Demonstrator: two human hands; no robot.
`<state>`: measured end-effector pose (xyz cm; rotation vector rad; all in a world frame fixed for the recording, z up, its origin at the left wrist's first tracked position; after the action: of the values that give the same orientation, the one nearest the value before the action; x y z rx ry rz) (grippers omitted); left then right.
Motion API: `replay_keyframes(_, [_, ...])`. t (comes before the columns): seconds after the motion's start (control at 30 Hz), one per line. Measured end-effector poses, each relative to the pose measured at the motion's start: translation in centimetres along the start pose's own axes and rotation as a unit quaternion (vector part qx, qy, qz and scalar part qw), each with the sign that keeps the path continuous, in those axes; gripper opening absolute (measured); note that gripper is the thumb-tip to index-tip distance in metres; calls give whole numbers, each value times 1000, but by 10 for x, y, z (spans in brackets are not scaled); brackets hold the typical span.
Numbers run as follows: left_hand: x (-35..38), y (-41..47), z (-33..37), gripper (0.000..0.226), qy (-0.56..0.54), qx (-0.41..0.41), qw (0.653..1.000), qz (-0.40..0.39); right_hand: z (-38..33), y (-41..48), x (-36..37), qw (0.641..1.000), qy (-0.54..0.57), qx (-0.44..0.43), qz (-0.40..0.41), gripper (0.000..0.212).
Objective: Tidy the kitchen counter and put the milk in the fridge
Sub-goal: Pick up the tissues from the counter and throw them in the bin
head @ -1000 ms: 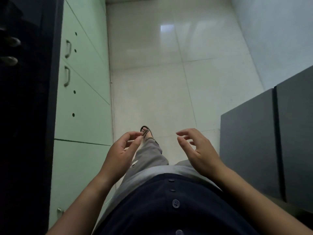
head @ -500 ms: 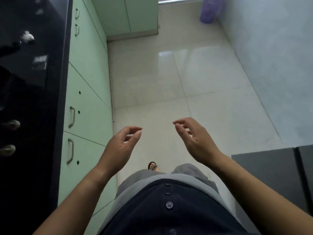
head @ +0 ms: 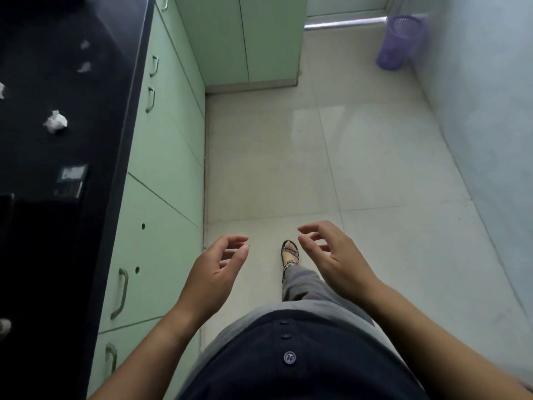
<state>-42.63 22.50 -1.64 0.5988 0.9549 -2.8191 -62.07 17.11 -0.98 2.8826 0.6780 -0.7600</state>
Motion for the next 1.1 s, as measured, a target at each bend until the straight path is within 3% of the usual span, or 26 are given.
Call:
replay_keyframes(0.17, [-26, 83, 82, 26, -11, 6, 1000, 24, -8, 126, -44, 997, -31, -42, -51, 53])
replay_keyframes(0.33, [-51, 149, 131, 15, -39, -2, 997, 60, -17, 233, -57, 990, -53, -88, -96, 39])
replay_keyframes(0.7, [-137, 285, 145, 14, -96, -59, 988, 105, 3, 389, -5, 986, -39, -64, -148, 37])
replay_keyframes(0.8, [-185, 329, 151, 16, -116, -62, 982, 135, -20, 464, 16, 980, -46, -95, -167, 47])
replay_keyframes(1.1, [-335, 400, 136, 15, -184, -113, 945, 246, -122, 637, 121, 929, -78, -214, -293, 48])
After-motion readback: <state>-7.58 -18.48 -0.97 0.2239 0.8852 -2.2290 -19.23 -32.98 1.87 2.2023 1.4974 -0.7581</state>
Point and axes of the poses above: each hand's wrist, its own y-axis towards the middle knuckle, its own x-axis out of the palm, z = x × y, the point moved 10 cm from there along y, towards the middle knuckle, and after that the axes turned 14 degrees about -x, right-handed, at the moved point
